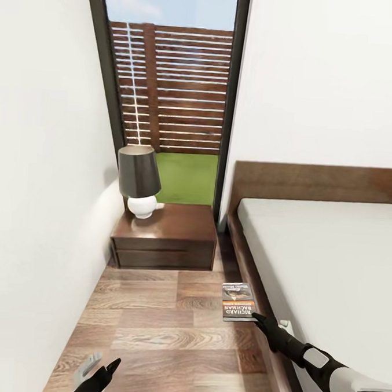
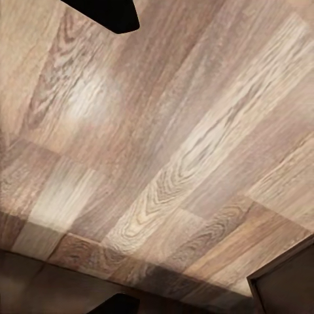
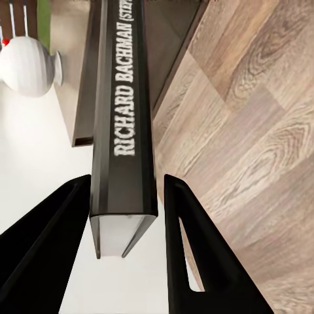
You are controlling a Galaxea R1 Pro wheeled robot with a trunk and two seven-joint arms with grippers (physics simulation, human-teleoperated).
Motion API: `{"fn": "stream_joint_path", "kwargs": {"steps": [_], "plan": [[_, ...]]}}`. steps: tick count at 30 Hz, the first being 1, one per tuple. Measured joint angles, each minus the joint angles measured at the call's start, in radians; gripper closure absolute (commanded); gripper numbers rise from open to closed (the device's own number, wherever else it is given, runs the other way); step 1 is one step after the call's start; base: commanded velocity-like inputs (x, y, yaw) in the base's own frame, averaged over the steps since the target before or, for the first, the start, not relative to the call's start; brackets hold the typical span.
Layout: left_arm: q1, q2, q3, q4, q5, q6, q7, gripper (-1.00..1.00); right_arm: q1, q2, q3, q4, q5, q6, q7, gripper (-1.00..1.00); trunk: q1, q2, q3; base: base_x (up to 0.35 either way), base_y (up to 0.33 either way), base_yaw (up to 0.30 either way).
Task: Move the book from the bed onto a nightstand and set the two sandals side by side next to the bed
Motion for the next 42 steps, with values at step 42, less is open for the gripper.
{"fn": "stream_joint_path", "kwargs": {"steps": [42], "plan": [[0.000, -0.001, 0.000, 0.000, 0.000, 0.000, 0.000, -1.00, 0.000, 0.002, 0.002, -0.003, 0.001, 0.000, 0.000, 1.00, 0.000, 0.000, 0.000, 0.161, 0.000, 0.000]]}}
